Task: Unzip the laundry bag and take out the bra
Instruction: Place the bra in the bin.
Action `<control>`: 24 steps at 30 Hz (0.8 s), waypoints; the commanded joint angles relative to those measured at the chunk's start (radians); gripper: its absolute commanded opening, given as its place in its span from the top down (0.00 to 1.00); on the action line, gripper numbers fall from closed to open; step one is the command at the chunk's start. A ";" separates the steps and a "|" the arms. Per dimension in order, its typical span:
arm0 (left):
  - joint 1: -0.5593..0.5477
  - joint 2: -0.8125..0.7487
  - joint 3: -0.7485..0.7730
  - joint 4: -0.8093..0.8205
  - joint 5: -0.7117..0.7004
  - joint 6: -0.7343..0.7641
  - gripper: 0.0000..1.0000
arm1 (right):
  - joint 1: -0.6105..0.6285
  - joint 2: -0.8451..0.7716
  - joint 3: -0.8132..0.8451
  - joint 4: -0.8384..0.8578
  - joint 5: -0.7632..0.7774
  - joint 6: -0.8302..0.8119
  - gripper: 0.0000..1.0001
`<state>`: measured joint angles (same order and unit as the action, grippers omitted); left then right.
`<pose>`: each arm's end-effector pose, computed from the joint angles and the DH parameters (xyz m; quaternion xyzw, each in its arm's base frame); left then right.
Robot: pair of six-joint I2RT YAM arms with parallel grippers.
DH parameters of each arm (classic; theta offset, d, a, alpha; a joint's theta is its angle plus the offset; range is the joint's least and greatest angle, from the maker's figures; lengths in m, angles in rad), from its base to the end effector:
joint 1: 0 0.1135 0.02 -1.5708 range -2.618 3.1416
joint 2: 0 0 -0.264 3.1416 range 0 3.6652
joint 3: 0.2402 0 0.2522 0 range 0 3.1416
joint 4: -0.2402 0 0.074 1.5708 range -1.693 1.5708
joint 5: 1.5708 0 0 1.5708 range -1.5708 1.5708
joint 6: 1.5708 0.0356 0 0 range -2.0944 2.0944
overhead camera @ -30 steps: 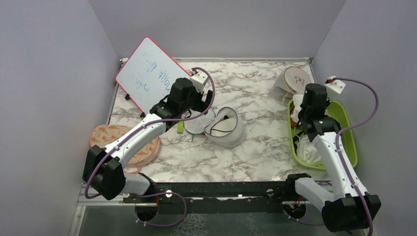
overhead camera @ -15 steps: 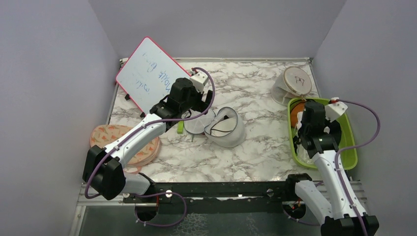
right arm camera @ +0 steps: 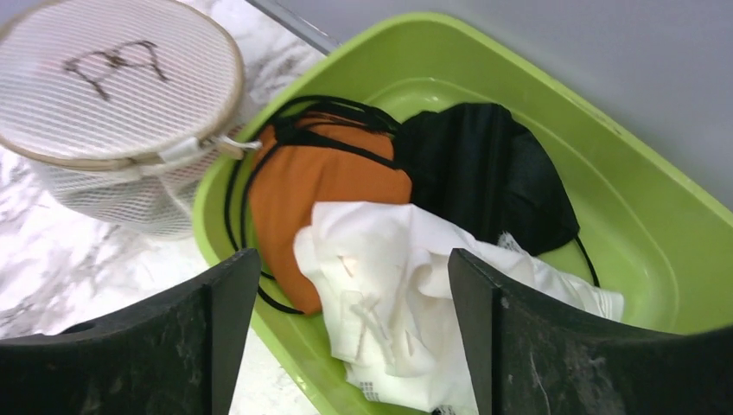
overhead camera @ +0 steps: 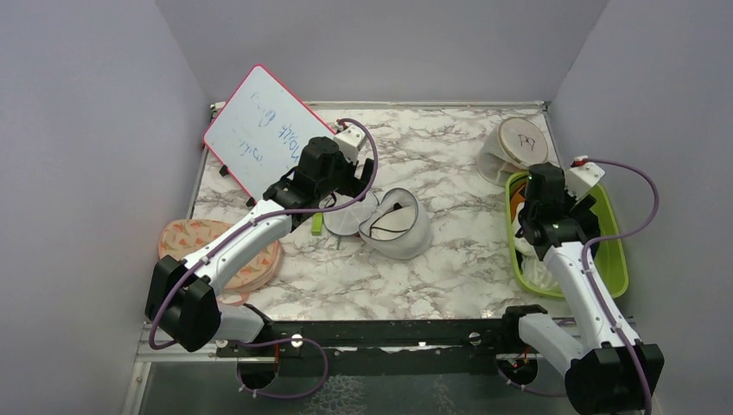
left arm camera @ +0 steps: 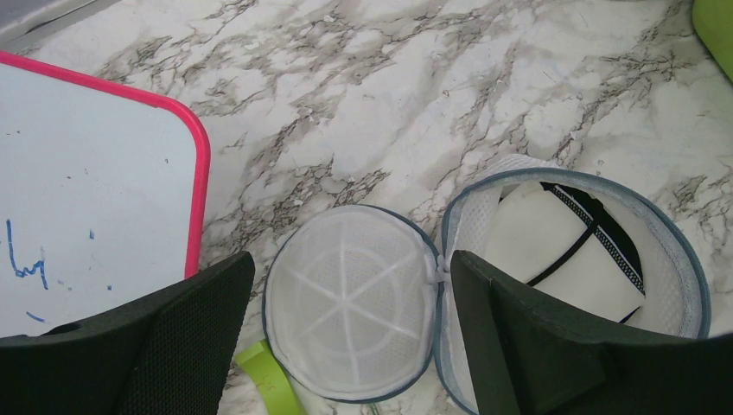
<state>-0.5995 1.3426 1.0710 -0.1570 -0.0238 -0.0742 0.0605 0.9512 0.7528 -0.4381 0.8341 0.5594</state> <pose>0.2581 -0.1754 0.3172 0.2122 0.8141 -0.1692 0.5135 0.1986 -0.0144 0.2808 0.3783 0.7460 -0.2188 0.5024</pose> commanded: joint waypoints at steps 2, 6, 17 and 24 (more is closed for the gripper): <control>0.000 -0.026 -0.005 0.026 0.001 -0.005 0.22 | -0.007 -0.044 0.028 0.097 -0.120 -0.074 0.17; 0.000 -0.021 -0.005 0.026 0.008 -0.008 0.22 | -0.007 -0.110 0.017 0.201 -0.290 -0.173 0.10; -0.001 -0.020 -0.007 0.025 0.002 -0.007 0.22 | -0.008 -0.036 0.077 0.286 -1.036 -0.227 0.00; -0.001 -0.023 -0.005 0.025 0.004 -0.008 0.22 | -0.008 0.011 0.035 0.378 -1.302 -0.205 0.00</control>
<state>-0.5995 1.3426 1.0710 -0.1570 -0.0235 -0.0753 0.0574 0.9268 0.7967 -0.1429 -0.2249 0.3519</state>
